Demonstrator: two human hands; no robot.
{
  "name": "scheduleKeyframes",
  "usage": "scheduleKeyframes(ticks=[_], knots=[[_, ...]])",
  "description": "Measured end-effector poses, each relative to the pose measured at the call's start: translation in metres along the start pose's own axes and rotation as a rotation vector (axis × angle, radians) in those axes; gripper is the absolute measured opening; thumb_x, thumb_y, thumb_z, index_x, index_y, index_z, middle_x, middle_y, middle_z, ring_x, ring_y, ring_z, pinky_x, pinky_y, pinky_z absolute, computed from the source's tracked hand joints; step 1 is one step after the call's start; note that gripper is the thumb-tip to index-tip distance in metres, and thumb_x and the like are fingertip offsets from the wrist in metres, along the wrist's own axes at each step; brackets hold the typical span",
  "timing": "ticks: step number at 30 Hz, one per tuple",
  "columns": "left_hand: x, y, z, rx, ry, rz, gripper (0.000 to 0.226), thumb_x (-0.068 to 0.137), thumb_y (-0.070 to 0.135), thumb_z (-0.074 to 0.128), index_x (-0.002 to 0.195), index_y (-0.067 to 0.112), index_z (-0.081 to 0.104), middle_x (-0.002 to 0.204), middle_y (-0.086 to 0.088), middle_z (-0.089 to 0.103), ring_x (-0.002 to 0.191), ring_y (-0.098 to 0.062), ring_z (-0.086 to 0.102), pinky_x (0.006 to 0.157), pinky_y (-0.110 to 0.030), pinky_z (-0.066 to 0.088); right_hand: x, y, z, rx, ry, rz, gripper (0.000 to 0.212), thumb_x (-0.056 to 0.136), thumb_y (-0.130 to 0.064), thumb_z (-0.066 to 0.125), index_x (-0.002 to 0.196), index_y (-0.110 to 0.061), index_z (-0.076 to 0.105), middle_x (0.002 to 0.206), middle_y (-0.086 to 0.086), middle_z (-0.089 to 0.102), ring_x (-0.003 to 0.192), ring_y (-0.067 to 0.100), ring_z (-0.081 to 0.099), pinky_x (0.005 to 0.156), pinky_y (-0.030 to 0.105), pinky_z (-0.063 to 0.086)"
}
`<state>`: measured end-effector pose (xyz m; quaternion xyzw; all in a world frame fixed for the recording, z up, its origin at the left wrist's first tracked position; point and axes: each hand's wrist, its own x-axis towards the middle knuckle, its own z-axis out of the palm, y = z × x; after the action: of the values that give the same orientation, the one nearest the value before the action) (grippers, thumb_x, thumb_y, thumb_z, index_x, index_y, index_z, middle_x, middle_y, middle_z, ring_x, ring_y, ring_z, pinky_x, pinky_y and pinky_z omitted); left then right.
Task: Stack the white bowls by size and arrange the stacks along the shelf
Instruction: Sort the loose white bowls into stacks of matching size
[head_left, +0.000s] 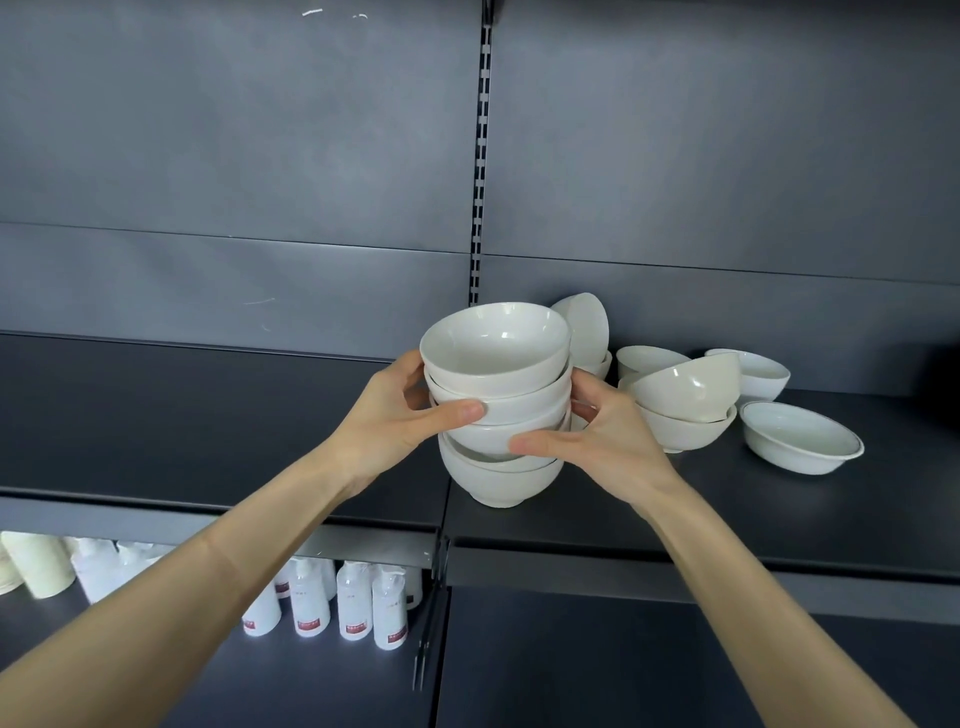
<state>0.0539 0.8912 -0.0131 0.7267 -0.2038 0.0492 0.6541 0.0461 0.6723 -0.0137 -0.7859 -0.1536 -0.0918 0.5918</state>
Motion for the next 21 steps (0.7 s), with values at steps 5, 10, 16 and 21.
scheduleKeyframes(ticks=[5, 10, 16, 21], knots=[[-0.0011, -0.0022, -0.0027, -0.014, -0.013, 0.006, 0.073, 0.056, 0.035, 0.082, 0.123, 0.025, 0.056, 0.118, 0.009, 0.068, 0.110, -0.009, 0.064, 0.089, -0.022, 0.053, -0.0036, 0.0044, 0.0040, -0.026, 0.015, -0.005, 0.063, 0.058, -0.014, 0.090, 0.113, -0.029, 0.063, 0.095, -0.023, 0.070, 0.085, -0.013, 0.060, 0.067, 0.004, 0.045], [-0.0019, -0.0036, -0.0031, -0.030, -0.021, 0.015, 0.073, 0.057, 0.033, 0.082, 0.124, 0.024, 0.056, 0.118, 0.008, 0.068, 0.111, -0.011, 0.063, 0.091, -0.024, 0.053, -0.0040, 0.0035, 0.0041, -0.083, -0.016, -0.013, 0.067, 0.059, -0.023, 0.089, 0.117, -0.036, 0.059, 0.103, -0.028, 0.066, 0.095, -0.014, 0.056, 0.076, 0.006, 0.047], [-0.0025, -0.0041, -0.0033, -0.032, -0.020, 0.013, 0.075, 0.056, 0.033, 0.083, 0.126, 0.023, 0.056, 0.121, 0.008, 0.067, 0.113, -0.011, 0.062, 0.094, -0.029, 0.051, -0.0038, 0.0016, 0.0019, -0.175, -0.108, -0.006, 0.086, 0.056, -0.021, 0.091, 0.128, -0.037, 0.046, 0.113, -0.028, 0.060, 0.103, -0.014, 0.053, 0.086, 0.013, 0.046], [-0.0010, -0.0023, -0.0028, -0.034, -0.027, 0.016, 0.070, 0.057, 0.031, 0.083, 0.123, 0.024, 0.058, 0.119, 0.009, 0.068, 0.111, -0.011, 0.063, 0.091, -0.025, 0.052, -0.0015, 0.0022, 0.0011, -0.211, -0.056, -0.012, 0.084, 0.049, -0.026, 0.094, 0.122, -0.033, 0.053, 0.109, -0.023, 0.064, 0.099, -0.010, 0.056, 0.083, 0.016, 0.048]])
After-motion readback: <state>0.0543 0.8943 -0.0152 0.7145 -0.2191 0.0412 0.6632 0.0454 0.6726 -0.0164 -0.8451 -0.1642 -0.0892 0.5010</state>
